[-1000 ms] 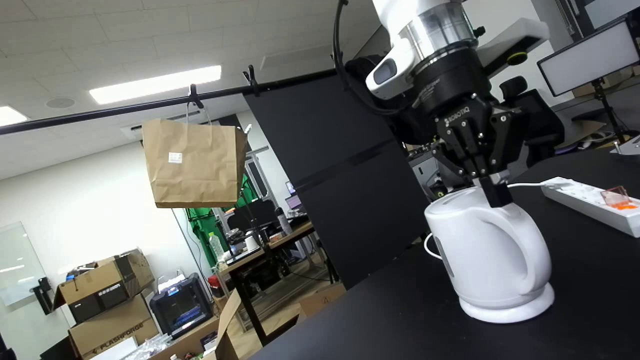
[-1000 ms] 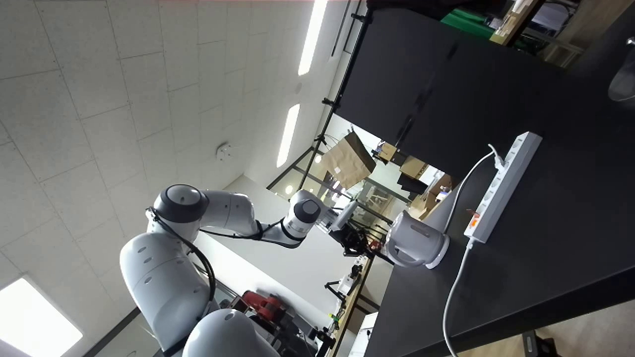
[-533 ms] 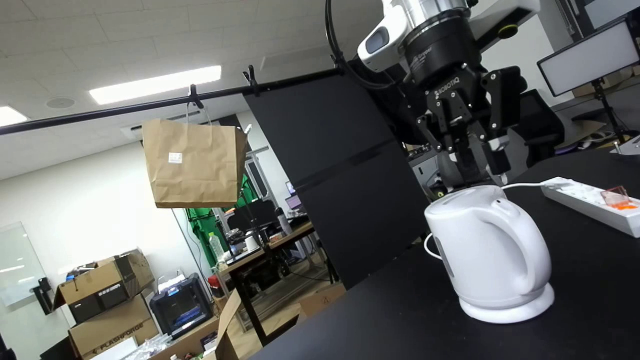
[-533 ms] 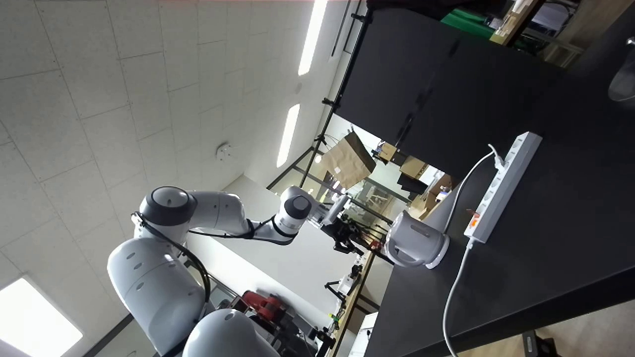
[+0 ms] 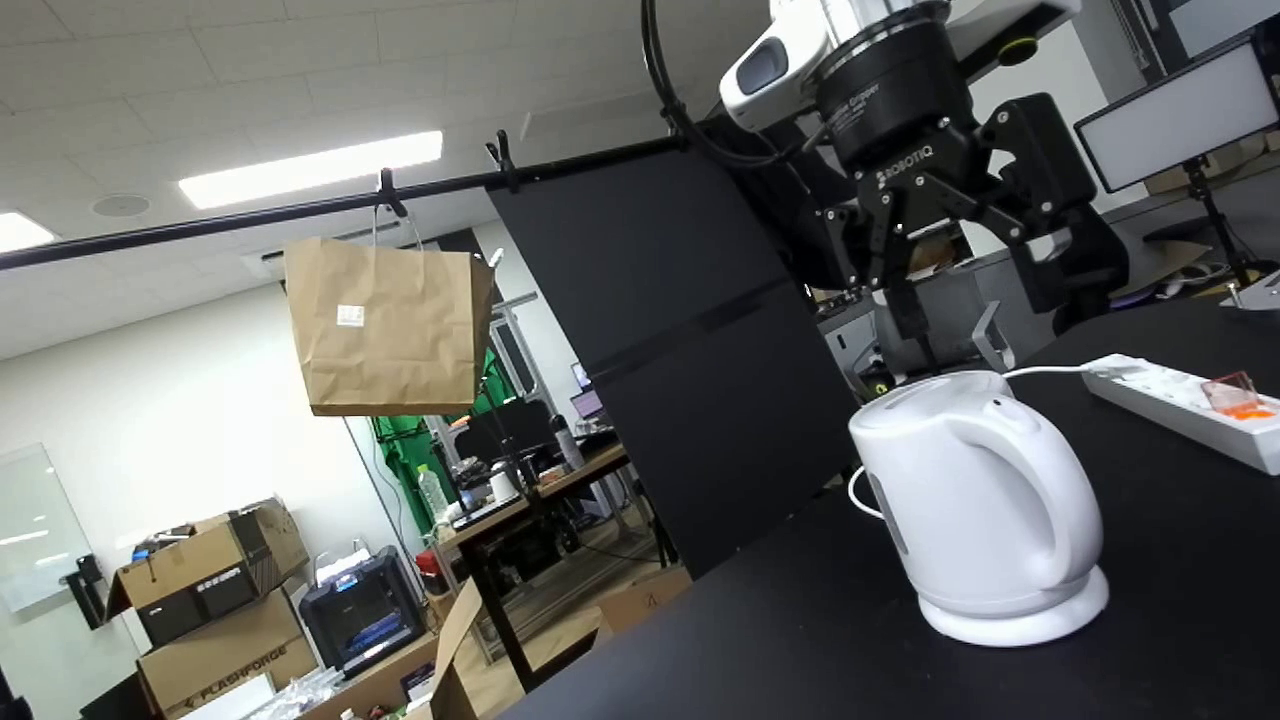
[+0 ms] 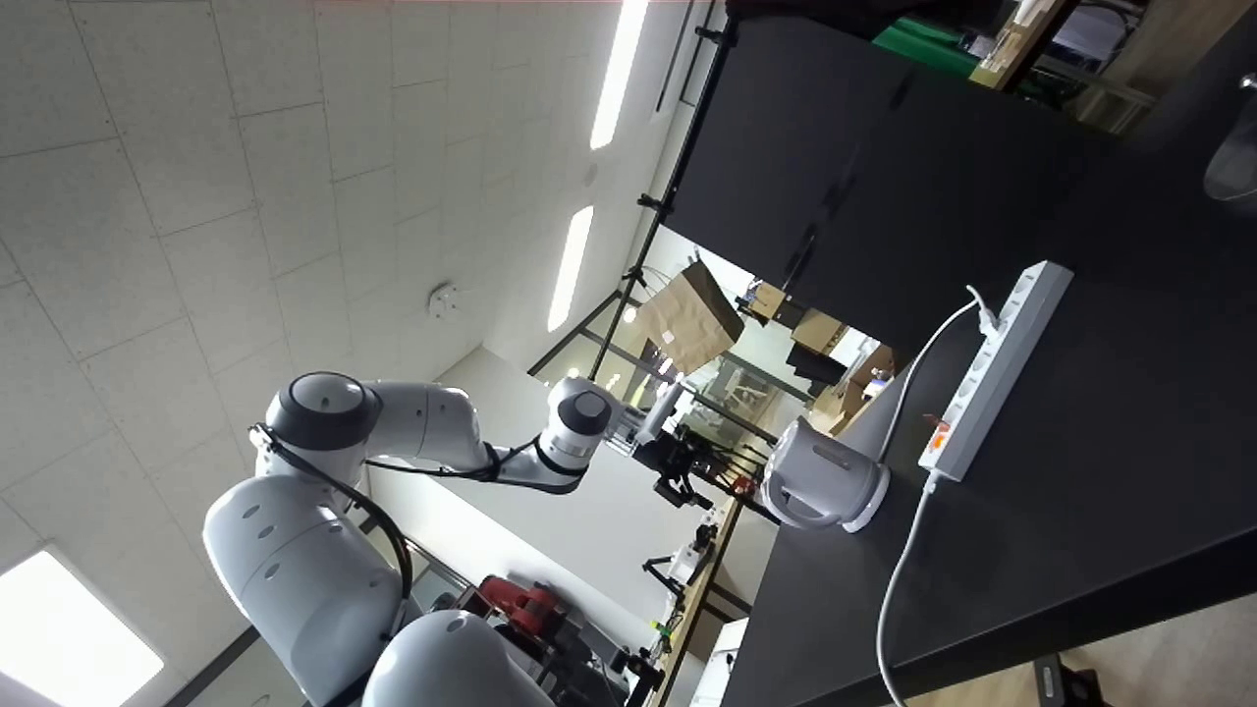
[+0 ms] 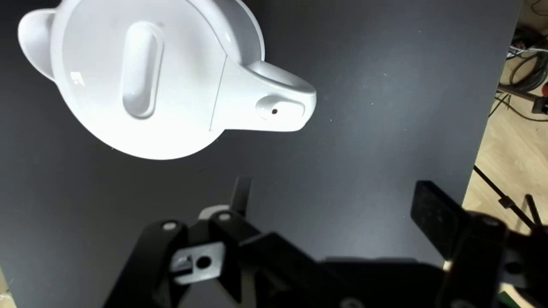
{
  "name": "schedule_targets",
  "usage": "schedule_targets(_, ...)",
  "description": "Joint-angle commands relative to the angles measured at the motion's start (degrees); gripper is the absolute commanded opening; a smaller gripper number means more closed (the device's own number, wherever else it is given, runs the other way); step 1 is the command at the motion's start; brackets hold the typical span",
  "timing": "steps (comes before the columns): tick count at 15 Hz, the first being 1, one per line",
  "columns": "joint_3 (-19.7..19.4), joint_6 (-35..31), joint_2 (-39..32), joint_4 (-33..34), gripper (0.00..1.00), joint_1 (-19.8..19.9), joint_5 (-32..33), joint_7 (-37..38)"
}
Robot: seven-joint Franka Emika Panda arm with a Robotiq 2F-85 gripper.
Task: Switch on the extension cord then turn the kettle on and off
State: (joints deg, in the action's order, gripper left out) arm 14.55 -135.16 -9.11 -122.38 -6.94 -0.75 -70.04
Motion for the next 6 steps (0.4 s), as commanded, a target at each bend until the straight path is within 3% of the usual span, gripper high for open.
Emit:
schedule_targets(1, -0.5, -0.1, 0.2, -0.2, 1.0, -0.8, 0.7, 0.0)
schedule_targets(6, -0.5, -0.8, 0.7, -1.0, 1.0, -1.2, 1.7, 0.0)
